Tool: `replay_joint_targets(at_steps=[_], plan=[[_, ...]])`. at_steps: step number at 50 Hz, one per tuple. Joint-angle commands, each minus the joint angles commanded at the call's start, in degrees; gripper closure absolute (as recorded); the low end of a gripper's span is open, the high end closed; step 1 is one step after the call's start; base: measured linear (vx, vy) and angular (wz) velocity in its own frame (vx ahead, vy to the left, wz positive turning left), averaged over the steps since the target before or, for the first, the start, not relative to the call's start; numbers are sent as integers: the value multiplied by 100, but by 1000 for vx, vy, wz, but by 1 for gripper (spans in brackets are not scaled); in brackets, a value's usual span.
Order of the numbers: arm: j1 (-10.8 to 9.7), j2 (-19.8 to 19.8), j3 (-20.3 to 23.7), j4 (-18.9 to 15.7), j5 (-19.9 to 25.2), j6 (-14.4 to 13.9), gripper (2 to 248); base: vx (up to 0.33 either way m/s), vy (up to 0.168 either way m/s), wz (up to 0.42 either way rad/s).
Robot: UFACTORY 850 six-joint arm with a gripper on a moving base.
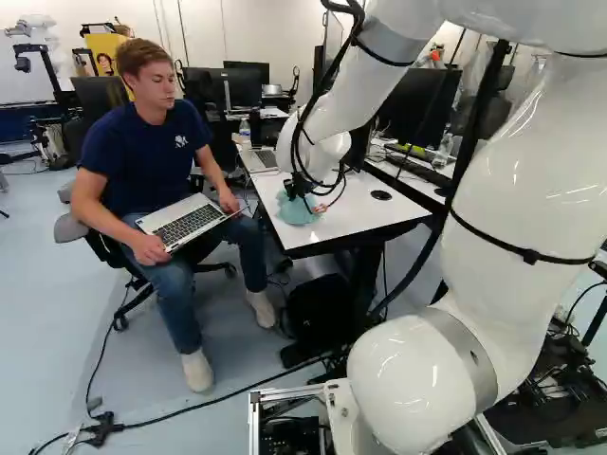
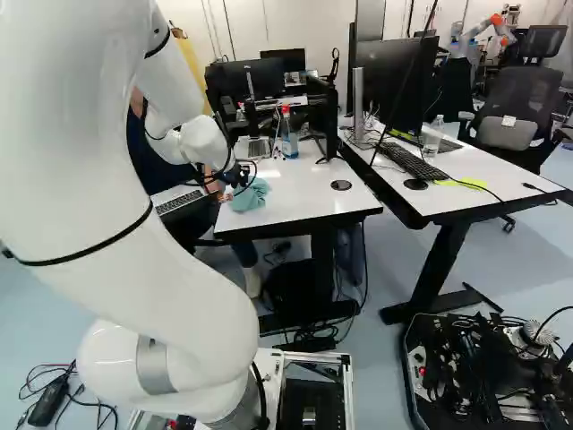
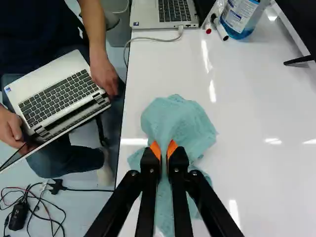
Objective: Clean the table with the green towel
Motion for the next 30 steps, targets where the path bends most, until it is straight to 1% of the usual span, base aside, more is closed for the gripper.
replay_joint_targets(at_steps=[30], plan=[[0,0,0,0,-301,0,215,0,0,0]])
